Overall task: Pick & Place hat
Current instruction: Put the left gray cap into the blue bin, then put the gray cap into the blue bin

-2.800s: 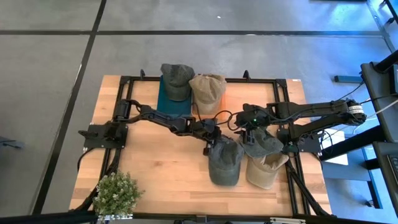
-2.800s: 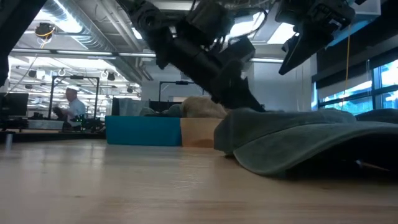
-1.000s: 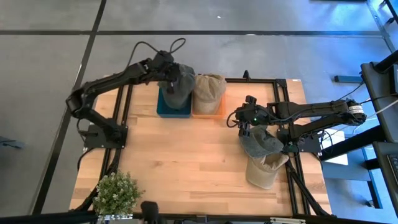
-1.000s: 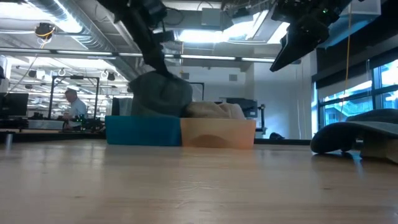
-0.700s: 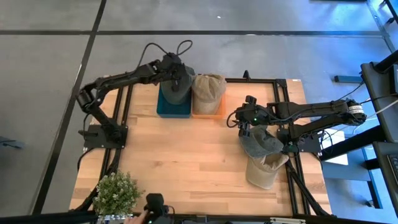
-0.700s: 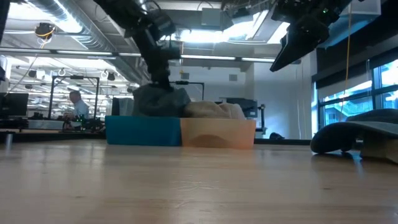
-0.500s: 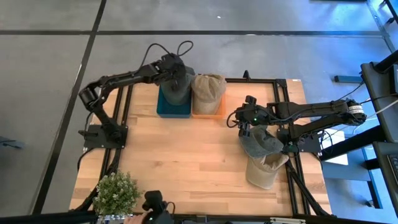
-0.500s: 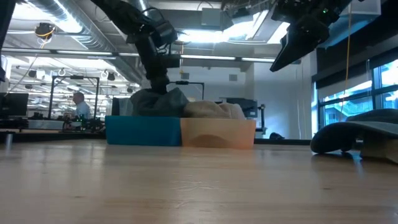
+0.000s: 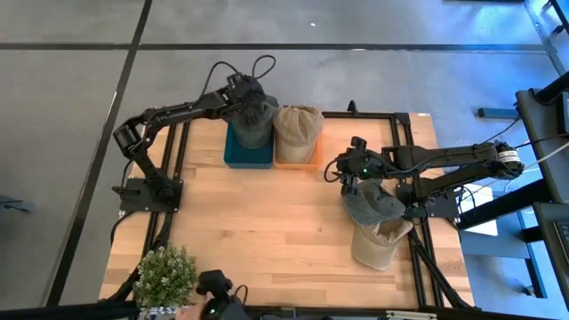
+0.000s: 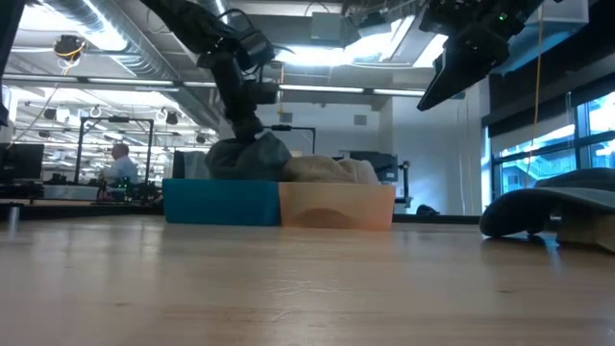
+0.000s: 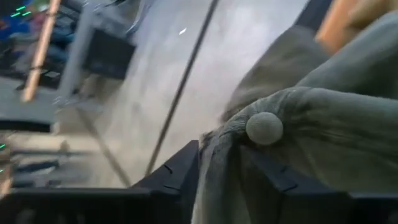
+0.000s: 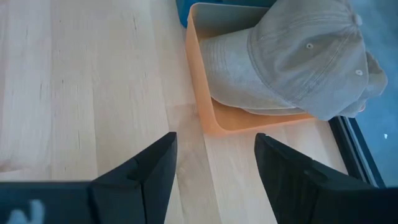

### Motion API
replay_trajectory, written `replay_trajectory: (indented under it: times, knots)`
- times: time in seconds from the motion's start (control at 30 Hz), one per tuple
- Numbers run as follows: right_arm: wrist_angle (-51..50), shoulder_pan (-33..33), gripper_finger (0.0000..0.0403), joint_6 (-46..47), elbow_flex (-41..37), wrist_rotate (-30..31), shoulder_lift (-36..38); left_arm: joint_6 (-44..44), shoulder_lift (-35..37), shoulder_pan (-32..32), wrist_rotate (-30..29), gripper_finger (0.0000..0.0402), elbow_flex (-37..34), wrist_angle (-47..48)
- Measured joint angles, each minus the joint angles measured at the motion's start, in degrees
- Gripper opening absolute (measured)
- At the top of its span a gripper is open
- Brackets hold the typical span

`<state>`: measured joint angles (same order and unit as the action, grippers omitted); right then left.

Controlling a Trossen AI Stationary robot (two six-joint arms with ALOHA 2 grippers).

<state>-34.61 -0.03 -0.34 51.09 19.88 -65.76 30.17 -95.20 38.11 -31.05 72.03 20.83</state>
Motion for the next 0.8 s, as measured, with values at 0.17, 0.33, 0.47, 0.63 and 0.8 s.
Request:
replay_trajectory:
  times: [0.17, 0.33, 0.47, 0.63, 0.8]
  knots:
    - [0.0, 0.0, 0.0216, 0.1, 0.0, -0.1, 0.0, -0.4, 0.0, -0.1, -0.4, 0.0154, 0.0, 0.8]
    - [0.0, 0.0, 0.0216, 0.1, 0.0, -0.5, 0.0, -0.1, 0.0, -1.2, -0.6, 0.0199, 0.0, 0.7]
    - [0.0, 0.0, 0.0216, 0.1, 0.0, -0.5, 0.0, -0.7, 1.2, -2.1, -4.7, 0.0219, -0.1, 0.4]
    - [-2.0, 0.3, 0.0216, 3.6, 0.0, -3.5, 0.8, -4.9, 6.2, -2.6, 2.6, 0.0220, -0.1, 0.8]
    - [-7.9, 0.3, 0.0216, 15.2, 0.0, -12.0, 1.9, -14.3, 12.1, -4.1, 19.3, 0.0218, -0.2, 1.4]
